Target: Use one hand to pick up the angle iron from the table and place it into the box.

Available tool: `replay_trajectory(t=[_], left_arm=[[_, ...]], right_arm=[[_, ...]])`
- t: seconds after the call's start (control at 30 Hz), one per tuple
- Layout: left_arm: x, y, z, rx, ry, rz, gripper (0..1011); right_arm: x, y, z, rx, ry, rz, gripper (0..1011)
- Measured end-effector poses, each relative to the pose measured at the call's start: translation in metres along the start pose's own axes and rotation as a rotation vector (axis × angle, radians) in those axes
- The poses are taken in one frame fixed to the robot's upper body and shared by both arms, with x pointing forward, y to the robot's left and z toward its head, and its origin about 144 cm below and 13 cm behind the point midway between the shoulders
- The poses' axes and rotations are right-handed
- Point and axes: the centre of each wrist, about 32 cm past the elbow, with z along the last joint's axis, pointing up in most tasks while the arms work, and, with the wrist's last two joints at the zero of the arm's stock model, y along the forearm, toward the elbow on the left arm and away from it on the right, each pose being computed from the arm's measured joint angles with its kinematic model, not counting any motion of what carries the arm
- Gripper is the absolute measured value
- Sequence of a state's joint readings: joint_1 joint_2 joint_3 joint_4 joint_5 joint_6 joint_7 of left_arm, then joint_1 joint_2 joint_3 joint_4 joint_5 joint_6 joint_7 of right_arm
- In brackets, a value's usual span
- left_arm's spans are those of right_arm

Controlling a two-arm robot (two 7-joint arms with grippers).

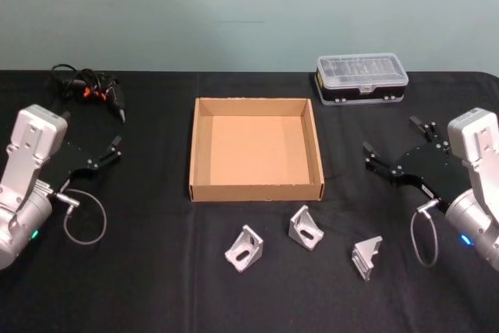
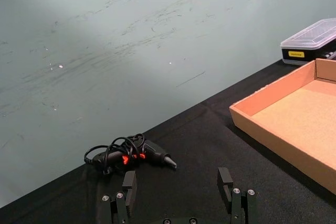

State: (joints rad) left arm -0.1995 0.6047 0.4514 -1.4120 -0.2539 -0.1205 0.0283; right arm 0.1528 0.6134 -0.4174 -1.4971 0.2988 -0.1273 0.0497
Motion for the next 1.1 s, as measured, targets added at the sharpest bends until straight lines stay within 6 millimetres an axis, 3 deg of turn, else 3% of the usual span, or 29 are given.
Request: replay_trajectory(t=[0.27,0.7,0.93,1.1], left_arm=[[0.000,0.000,0.000,0.000,0.000,0.000,1011],[0.000,0.000,0.000,0.000,0.000,0.000,1012],[0.000,0.000,0.000,0.000,0.000,0.000,1011],[0.000,0.000,0.000,0.000,0.000,0.000,1011]], right_arm=[[-0.001,-0.021,0.030,-0.025,0.054,0.071,1003],[0.008,-0.090,0.069,-0.158,0.069,0.223,1003],[0.003,-0.109,0.075,-0.209,0.048,0.316,1003],[-0.001,-0.111,0.073,-0.246,0.044,0.349,1003]])
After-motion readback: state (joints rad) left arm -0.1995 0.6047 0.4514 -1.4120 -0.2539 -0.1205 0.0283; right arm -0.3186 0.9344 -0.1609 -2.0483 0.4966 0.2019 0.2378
